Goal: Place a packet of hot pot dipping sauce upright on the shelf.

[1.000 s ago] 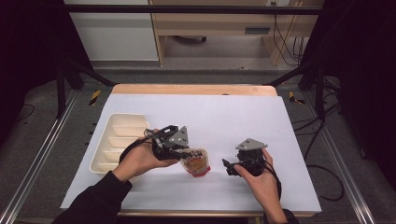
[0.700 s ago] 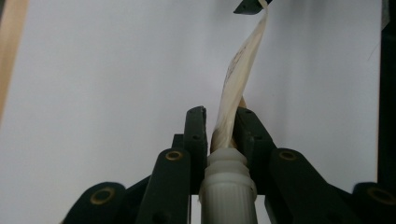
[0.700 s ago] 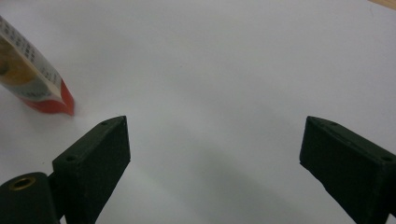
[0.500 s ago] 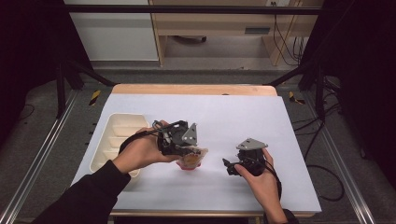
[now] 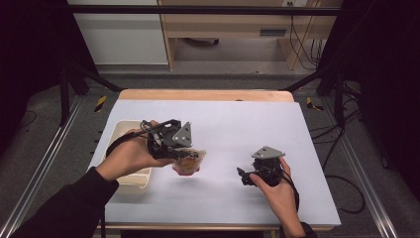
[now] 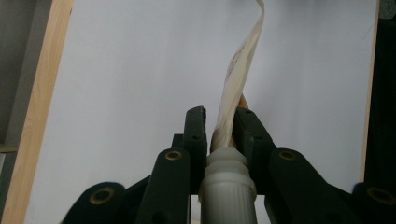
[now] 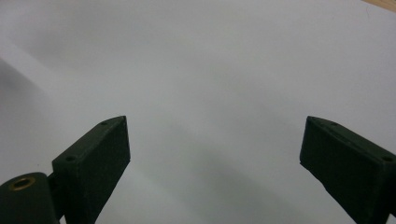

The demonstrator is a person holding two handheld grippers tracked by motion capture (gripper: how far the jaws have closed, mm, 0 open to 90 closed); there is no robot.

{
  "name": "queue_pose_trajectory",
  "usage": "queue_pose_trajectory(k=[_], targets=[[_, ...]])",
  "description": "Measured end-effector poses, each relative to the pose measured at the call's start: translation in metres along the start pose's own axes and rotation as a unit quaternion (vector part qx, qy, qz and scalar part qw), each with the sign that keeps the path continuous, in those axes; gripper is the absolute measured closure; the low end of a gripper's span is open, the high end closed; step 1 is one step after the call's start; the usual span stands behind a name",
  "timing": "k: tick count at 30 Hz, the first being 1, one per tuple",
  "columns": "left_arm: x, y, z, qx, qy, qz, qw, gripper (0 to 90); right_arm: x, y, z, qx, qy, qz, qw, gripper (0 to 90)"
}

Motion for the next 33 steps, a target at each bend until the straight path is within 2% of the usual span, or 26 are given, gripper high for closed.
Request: queue_pose_trajectory(k=[9, 12, 18, 21, 22, 25, 26, 28, 33], targets=[[-0.015, 0.004, 0.015, -0.016, -0.009, -0.030, 0.9994, 75.9, -0.001, 0.000, 0.002, 0.003, 0.004, -0.005, 1.0000, 8.9], [-0.018, 0.006, 0.017, -0.018, -0.010, -0.029, 0.9994, 75.9, 0.001, 0.000, 0.002, 0.007, 0.002, -0.004, 1.0000, 8.9], [-0.025, 0.015, 0.018, -0.015, -0.012, -0.019, 0.9996, 75.9, 0.000, -0.001, 0.003, -0.001, 0.004, -0.004, 1.0000, 8.9], [-0.033, 0.023, 0.020, -0.020, -0.011, -0.021, 0.9995, 75.9, 0.001, -0.002, 0.003, -0.001, 0.005, -0.006, 1.0000, 8.9], [-0.038, 0.027, 0.021, -0.028, -0.015, -0.029, 0.9991, 75.9, 0.001, -0.002, 0.004, -0.004, 0.005, -0.005, 1.0000, 8.9], [-0.042, 0.031, 0.022, -0.032, -0.019, -0.027, 0.9990, 75.9, 0.000, -0.002, 0.006, -0.008, 0.004, -0.005, 0.9999, 8.8], [-0.044, 0.034, 0.025, -0.038, -0.023, -0.025, 0.9987, 75.9, 0.000, -0.002, 0.008, -0.018, 0.001, -0.004, 0.9998, 8.8], [-0.045, 0.036, 0.028, -0.042, -0.020, -0.021, 0.9987, 75.9, 0.001, -0.002, 0.009, -0.023, -0.001, -0.003, 0.9997, 8.6], [-0.052, 0.039, 0.036, -0.051, -0.030, -0.028, 0.9979, 75.9, -0.001, -0.003, 0.009, -0.019, -0.001, -0.009, 0.9998, 8.5]])
Point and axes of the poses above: each handheld gripper's, and its own axes: x roughly forward along the jaws, y roughly out of its underside, z roughly to its left, the point moved 7 cm from there along x, roughly forward along the jaws, and after that the axes turned 13 degrees about z, right-handed, at the moved point
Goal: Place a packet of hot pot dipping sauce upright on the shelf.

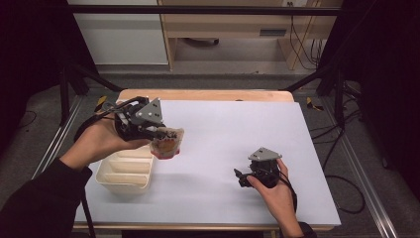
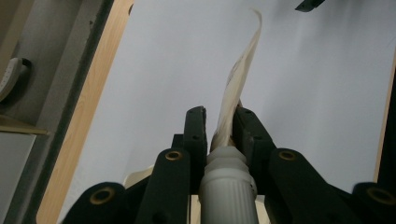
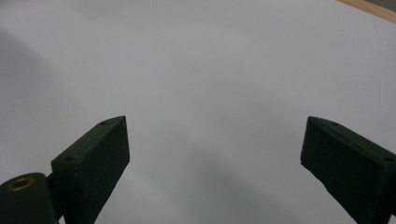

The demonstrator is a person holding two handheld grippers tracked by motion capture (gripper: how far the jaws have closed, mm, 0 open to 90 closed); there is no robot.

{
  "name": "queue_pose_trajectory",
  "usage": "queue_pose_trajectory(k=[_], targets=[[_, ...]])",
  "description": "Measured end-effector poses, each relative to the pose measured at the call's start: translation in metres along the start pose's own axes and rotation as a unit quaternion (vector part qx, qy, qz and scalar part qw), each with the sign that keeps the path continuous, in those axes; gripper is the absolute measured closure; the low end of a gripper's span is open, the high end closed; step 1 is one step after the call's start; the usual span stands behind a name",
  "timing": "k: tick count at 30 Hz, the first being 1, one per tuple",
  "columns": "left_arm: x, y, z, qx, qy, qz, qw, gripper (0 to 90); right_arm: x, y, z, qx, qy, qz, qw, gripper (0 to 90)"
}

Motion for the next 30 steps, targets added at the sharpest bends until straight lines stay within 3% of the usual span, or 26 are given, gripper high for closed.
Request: queue_pose_trajectory(k=[11, 20, 30], targets=[[-0.003, 0.010, -0.002, 0.007, -0.001, 0.018, 0.9998, 75.9, 0.000, -0.001, 0.001, -0.007, -0.004, -0.001, 1.0000, 8.3], [-0.008, 0.026, 0.001, 0.002, -0.004, 0.023, 0.9997, 75.9, -0.002, 0.000, -0.006, 0.008, 0.000, -0.006, 0.9999, 8.9], [0.001, 0.038, 0.002, 0.001, -0.007, 0.031, 0.9995, 75.9, -0.001, 0.000, -0.008, 0.007, 0.006, -0.006, 0.9999, 8.9]])
Point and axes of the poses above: each handheld gripper's, and its own axes: x roughly forward along the jaws, y roughly out of its underside, z roughly to its left, the point moved 7 cm from there along x, roughly forward along the jaws, and after that the axes turned 13 degrees about z, right-handed, at the moved point
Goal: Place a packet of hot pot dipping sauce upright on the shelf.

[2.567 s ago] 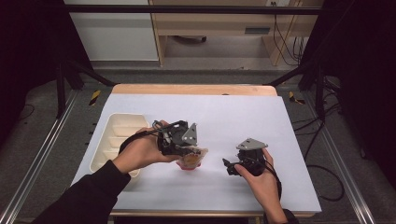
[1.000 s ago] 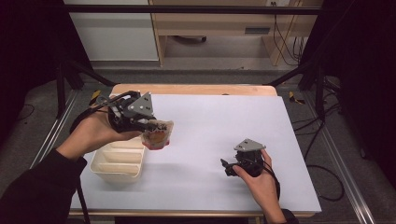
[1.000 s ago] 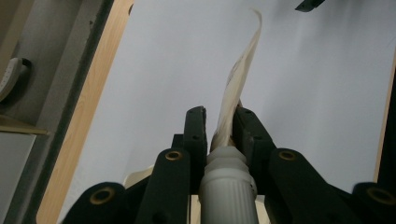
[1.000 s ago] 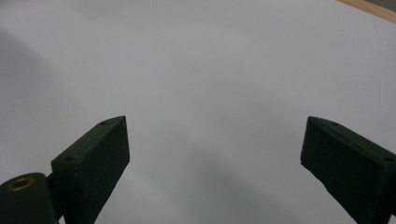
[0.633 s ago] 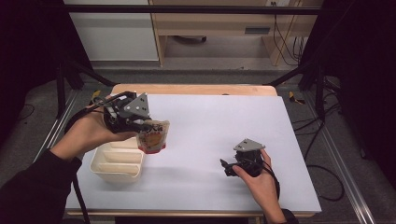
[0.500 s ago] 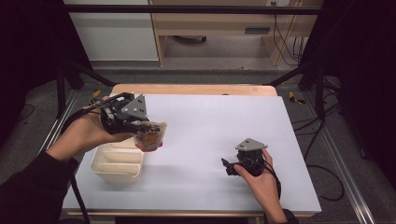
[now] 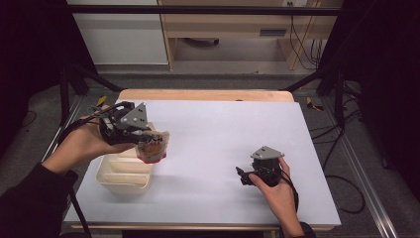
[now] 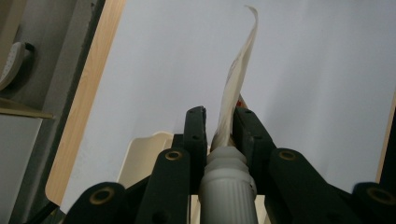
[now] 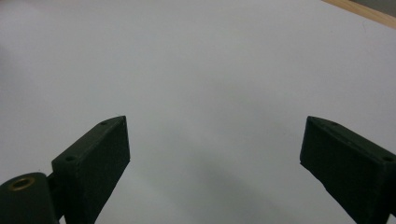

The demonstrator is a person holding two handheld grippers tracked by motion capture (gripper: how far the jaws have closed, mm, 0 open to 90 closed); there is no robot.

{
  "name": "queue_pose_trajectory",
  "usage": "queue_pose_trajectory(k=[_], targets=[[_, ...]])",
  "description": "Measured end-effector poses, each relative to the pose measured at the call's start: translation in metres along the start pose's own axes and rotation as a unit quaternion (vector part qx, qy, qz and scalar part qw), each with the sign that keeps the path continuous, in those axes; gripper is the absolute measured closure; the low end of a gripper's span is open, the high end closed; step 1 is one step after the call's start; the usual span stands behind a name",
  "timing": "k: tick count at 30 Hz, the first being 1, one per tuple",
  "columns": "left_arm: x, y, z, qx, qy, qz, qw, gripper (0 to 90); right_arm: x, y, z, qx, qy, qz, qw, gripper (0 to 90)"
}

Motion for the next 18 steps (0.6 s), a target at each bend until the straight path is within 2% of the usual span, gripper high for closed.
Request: queue_pose_trajectory(k=[5, 10, 15, 18], targets=[[-0.001, 0.006, 0.001, -0.005, 0.000, 0.000, 1.0000, 75.9, 0.000, 0.000, 0.000, -0.002, -0.001, -0.002, 1.0000, 8.9], [-0.004, 0.015, 0.000, -0.010, 0.003, -0.002, 0.9999, 75.9, -0.001, 0.001, -0.003, 0.010, 0.001, 0.000, 0.9999, 8.8], [-0.004, 0.021, 0.001, -0.013, 0.002, -0.001, 0.9999, 75.9, -0.001, 0.000, -0.003, 0.009, 0.001, -0.001, 1.0000, 8.9], [-0.004, 0.028, 0.003, -0.013, 0.002, 0.003, 0.9999, 75.9, -0.001, -0.001, -0.001, 0.016, -0.015, -0.008, 0.9997, 8.7]])
Point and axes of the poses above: each handheld gripper's, and its own axes: x roughly forward along the jaws, y roughly out of its underside, z roughly to its left, the point moved 7 cm from there along x, roughly forward along the jaws, and after that the axes turned 13 degrees about z, right-handed, at the moved point
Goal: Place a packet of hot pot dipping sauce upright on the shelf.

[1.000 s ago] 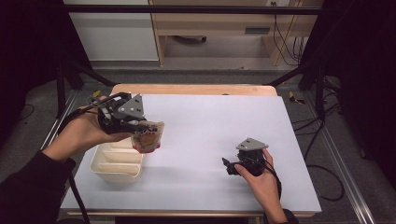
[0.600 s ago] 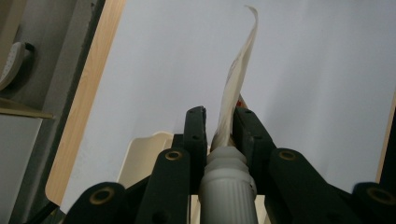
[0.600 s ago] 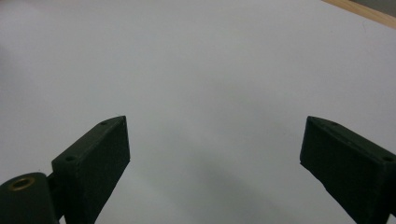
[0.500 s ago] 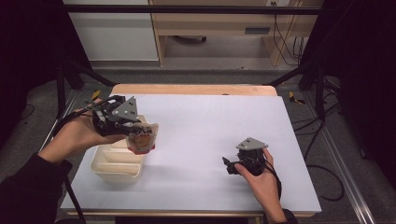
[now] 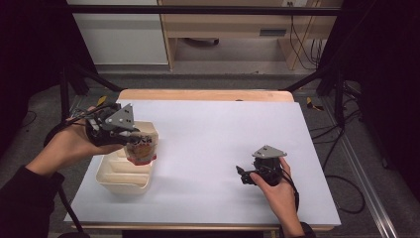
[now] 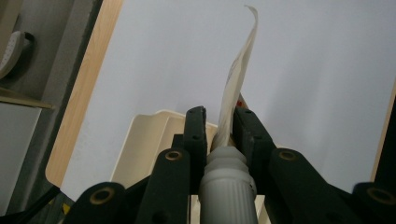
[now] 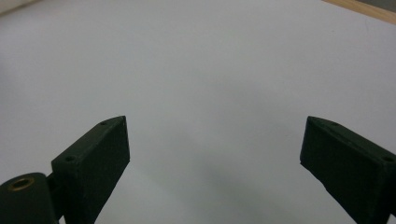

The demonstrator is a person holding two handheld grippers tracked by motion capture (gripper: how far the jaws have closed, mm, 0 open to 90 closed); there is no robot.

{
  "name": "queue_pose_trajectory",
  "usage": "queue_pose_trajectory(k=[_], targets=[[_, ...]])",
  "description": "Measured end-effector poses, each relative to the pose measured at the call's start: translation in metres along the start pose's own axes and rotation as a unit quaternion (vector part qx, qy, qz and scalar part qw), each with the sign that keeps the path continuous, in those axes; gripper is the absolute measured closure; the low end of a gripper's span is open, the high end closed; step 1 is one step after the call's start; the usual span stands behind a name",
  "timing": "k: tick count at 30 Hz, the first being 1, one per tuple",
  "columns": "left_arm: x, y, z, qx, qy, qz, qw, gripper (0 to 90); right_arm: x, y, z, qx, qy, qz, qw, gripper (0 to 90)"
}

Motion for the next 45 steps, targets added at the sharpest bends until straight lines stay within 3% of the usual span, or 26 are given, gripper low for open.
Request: queue_pose_trajectory(k=[10, 17, 24, 45], targets=[[0.003, 0.013, 0.006, -0.004, 0.000, 0.008, 1.0000, 75.9, 0.001, 0.001, 0.000, 0.001, 0.003, 0.004, 1.0000, 8.7], [0.009, 0.015, 0.014, -0.008, 0.002, 0.010, 0.9999, 75.9, 0.002, 0.001, 0.002, -0.006, 0.002, 0.009, 0.9999, 9.2], [0.013, 0.015, 0.020, 0.007, 0.002, 0.009, 0.9999, 75.8, 0.002, 0.002, 0.002, -0.005, 0.002, 0.009, 0.9999, 9.1], [0.029, 0.030, 0.036, 0.001, 0.002, 0.016, 0.9999, 75.8, 0.005, 0.003, 0.002, -0.005, 0.004, 0.015, 0.9999, 9.1]])
Point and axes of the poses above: each handheld gripper's, and its own axes: x roughly forward along the jaws, y roughly out of its underside, z roughly to its left, the point moved 7 cm from there along x, roughly forward along the jaws, and after that the axes turned 13 degrees about z, right-handed, at the moved point
